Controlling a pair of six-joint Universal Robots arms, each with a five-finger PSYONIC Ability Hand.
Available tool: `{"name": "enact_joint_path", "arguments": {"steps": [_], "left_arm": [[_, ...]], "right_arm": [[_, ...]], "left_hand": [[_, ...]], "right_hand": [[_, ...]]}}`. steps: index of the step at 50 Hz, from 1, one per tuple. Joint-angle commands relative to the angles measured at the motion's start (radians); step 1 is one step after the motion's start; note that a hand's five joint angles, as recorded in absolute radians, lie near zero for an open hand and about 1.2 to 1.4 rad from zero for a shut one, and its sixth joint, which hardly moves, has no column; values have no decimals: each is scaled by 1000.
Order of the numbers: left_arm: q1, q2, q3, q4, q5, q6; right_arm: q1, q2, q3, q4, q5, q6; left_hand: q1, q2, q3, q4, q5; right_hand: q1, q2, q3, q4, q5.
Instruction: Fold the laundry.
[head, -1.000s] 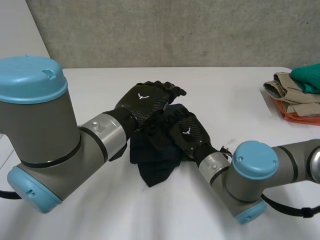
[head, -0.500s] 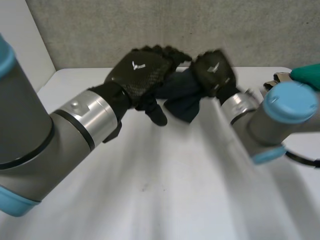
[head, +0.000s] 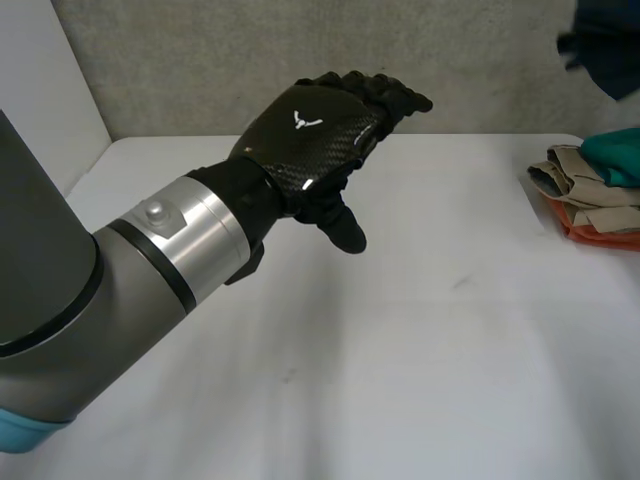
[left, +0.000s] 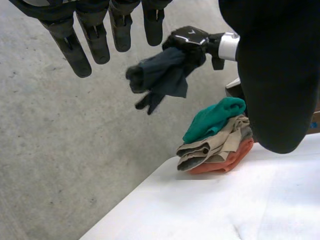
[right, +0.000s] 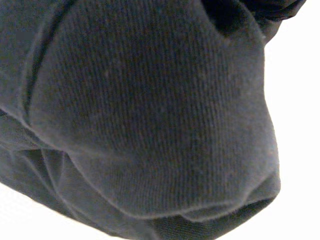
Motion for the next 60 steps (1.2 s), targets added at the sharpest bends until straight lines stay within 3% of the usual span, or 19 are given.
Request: {"name": "enact_joint_path", "arguments": {"steps": [1,5,12,20,21,23,24,25,26,31,32,35,43,48,60], "left_arm": [[-22,-7,-2,0,1,1],[-24,-7,-6,0,1,0],[-28,-7,-25,2,1,0],[-28,-8,-36,3,2,0],[-28,-7,-36,3,2,0],[-30,-5,-36,3,2,0],[-30,-5,-36,3,2,0],[-30,-4,-36,3,2,0],[-30,-4,-36,3,2,0],[-39,3,-36,3,1,-2],[-42,6,-35,3,1,-2],[-56,10,-35,2,1,-2],[-65,44,-35,0,-6,-6],[-61,69,-22,2,-22,-17],[71,107,-36,-6,-370,-75]], "right_arm": [[-117,78,40,8,-155,19],[-174,146,70,3,-216,19],[-209,235,100,-5,-242,2],[-237,229,179,-69,-330,-26],[-237,221,186,-71,-328,-26],[-237,197,198,-68,-319,-24],[-237,162,213,-62,-299,-26],[-237,142,225,-60,-287,-24],[-237,122,241,-58,-270,-24],[-248,-22,345,-31,-137,-24],[-257,-88,386,15,-77,-27],[-271,-160,419,102,-13,-39],[-347,-288,379,455,145,-214],[-312,-375,380,495,265,-262],[60,-707,711,425,250,-147]], "left_hand": [[13,-5,-18,-6,-28],[13,-5,-18,-6,-28],[16,-2,-15,-3,-25],[16,-2,-15,-3,-25],[16,-2,-15,-3,-25],[16,-2,-15,-3,-25],[16,-2,-15,-3,-25],[16,-2,-15,-3,-25],[16,-2,-15,-3,-25],[16,-2,-15,-3,-25],[16,-2,-15,-3,-25],[16,-2,-15,-3,-25],[13,-5,-18,-6,-28],[19,1,-12,0,-22],[16,-2,-15,-3,-25]], "right_hand": [[402,266,271,197,300],[402,266,271,197,300],[402,266,271,197,300],[402,266,271,197,300],[362,226,231,158,260],[-158,-294,-289,-363,-260],[-594,-730,-725,-798,-696],[-782,-917,-912,-986,-883],[-820,-956,-951,-1024,-922],[-820,-956,-951,-1024,-922],[-820,-956,-951,-1024,-922],[-820,-956,-951,-1024,-922],[-820,-956,-951,-1024,-922],[-820,-956,-951,-1024,-922],[-820,-956,-951,-1024,-922]]}}
